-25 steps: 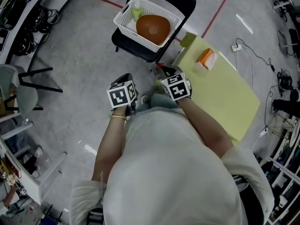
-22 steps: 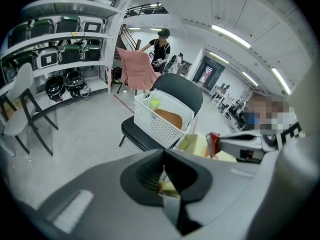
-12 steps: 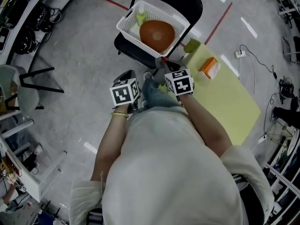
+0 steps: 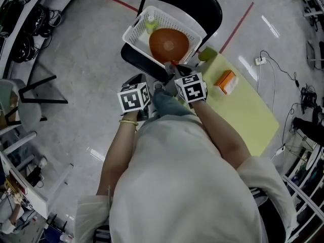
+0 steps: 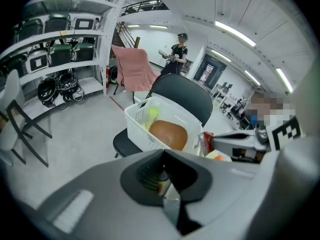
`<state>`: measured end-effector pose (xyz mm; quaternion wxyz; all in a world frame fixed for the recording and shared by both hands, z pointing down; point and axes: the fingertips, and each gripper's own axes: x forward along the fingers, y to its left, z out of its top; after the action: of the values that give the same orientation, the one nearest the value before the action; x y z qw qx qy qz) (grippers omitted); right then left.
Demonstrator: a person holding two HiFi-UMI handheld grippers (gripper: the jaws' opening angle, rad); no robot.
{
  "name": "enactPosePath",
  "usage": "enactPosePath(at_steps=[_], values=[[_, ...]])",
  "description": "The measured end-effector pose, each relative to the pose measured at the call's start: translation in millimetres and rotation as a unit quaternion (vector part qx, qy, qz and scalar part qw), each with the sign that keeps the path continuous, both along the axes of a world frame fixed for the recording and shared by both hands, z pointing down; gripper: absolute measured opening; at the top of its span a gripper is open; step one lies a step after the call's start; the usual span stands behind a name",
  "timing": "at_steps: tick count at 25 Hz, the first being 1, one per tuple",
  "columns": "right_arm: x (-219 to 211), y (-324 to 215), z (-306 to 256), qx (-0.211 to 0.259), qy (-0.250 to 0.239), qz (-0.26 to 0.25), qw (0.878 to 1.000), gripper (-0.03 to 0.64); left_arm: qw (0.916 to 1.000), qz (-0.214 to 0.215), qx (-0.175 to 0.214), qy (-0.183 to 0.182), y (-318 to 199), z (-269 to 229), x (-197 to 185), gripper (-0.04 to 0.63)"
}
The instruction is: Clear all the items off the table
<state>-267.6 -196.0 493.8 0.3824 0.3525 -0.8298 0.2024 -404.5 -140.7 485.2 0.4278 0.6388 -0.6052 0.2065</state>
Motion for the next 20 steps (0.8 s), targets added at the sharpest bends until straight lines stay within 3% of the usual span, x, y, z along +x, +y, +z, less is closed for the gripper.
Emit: enactPosePath(at_steps=[20], values=[[3.9, -68.2, 61.4, -0.060, 0.030, 0.021, 0.998, 0.008, 0.9983, 0.029, -0.050, 0.007, -92.0, 45.0, 8.6, 0.009]])
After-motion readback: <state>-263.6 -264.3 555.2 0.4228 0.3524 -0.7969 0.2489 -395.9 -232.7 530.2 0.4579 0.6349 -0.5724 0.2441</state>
